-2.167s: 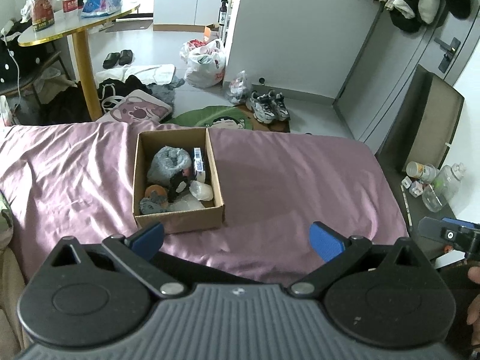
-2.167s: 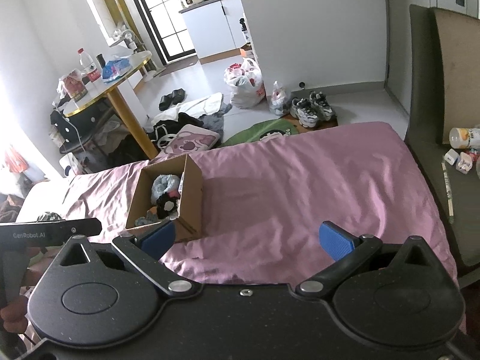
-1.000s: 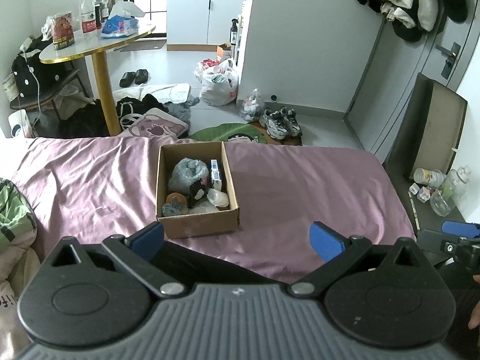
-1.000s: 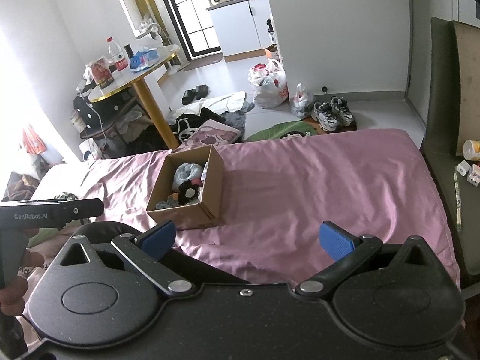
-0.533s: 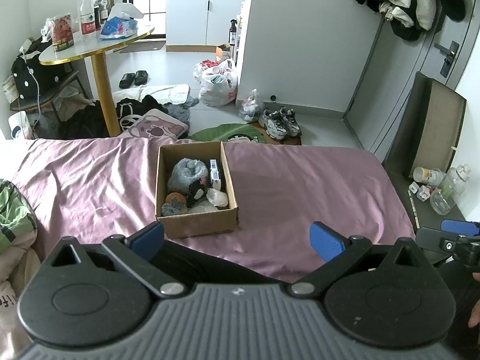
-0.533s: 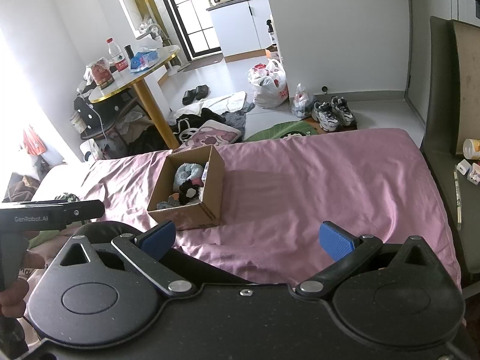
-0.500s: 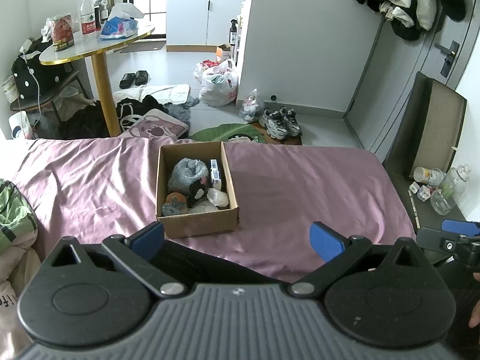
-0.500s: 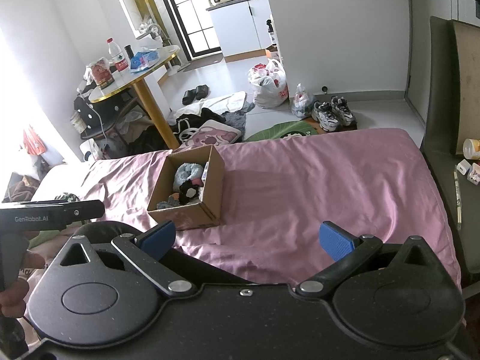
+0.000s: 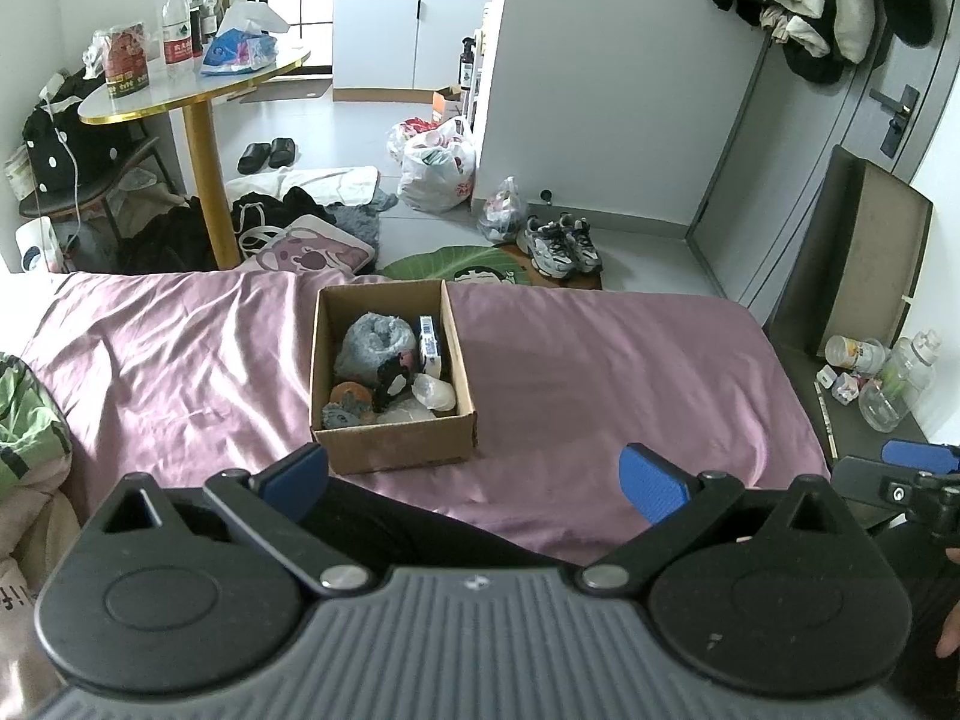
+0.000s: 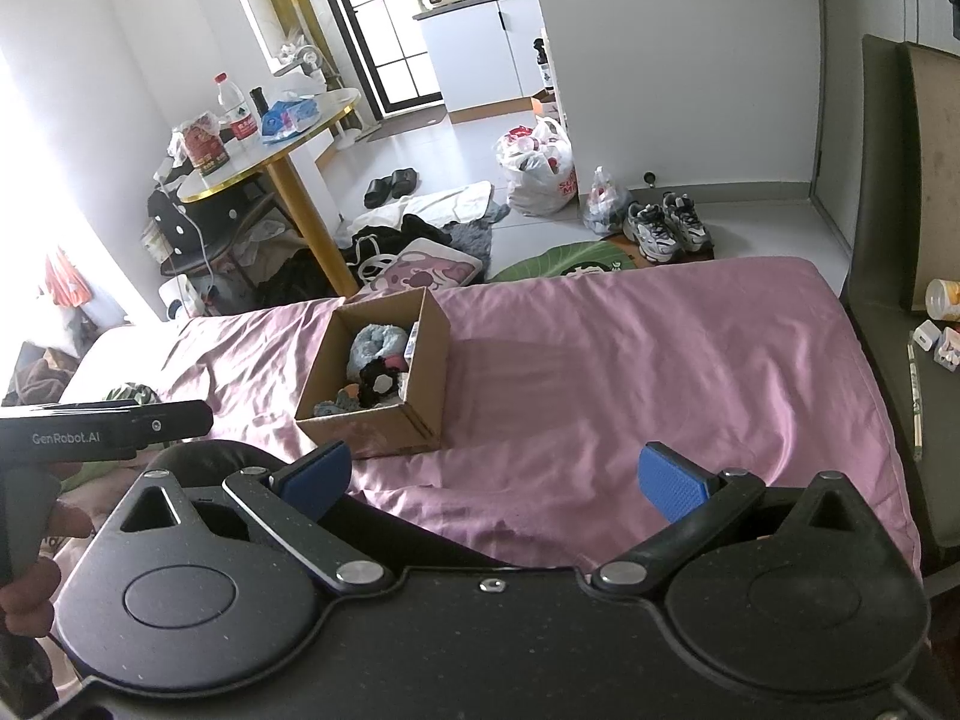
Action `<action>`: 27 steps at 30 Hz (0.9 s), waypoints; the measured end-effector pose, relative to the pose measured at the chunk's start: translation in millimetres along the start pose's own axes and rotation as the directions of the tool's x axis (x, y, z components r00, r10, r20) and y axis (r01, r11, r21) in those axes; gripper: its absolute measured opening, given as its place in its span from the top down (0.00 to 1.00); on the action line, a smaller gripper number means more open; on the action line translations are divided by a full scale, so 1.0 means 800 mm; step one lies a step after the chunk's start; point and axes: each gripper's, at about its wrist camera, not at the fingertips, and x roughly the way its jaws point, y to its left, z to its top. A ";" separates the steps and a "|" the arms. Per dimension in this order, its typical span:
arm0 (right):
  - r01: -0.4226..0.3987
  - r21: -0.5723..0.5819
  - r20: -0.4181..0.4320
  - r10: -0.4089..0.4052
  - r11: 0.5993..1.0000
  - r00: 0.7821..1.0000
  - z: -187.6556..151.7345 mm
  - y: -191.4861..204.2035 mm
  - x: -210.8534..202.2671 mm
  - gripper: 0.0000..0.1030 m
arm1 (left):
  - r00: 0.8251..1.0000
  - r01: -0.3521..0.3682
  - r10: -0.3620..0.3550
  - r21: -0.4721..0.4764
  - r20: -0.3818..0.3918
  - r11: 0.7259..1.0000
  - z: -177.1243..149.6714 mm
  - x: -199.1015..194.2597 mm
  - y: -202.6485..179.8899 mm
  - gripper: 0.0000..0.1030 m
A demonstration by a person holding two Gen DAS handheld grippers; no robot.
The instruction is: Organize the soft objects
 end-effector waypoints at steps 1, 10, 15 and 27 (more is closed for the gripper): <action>0.000 0.000 0.000 0.000 1.000 1.000 0.000 0.000 0.000 0.00 | 1.000 0.000 0.000 0.000 0.000 1.000 0.000 0.000 0.000 0.01; 0.001 0.000 0.000 -0.001 1.000 1.000 -0.001 0.003 -0.002 0.00 | 1.000 -0.007 0.007 -0.005 -0.002 1.000 -0.002 0.003 0.001 0.01; 0.002 0.001 -0.002 -0.002 1.000 1.000 0.000 0.002 -0.001 0.00 | 1.000 -0.009 0.009 -0.004 -0.003 1.000 -0.003 0.005 0.001 0.01; 0.001 0.000 -0.001 -0.001 1.000 1.000 0.000 0.003 -0.001 0.00 | 1.000 -0.002 0.002 0.005 -0.012 1.000 -0.002 0.009 -0.001 0.01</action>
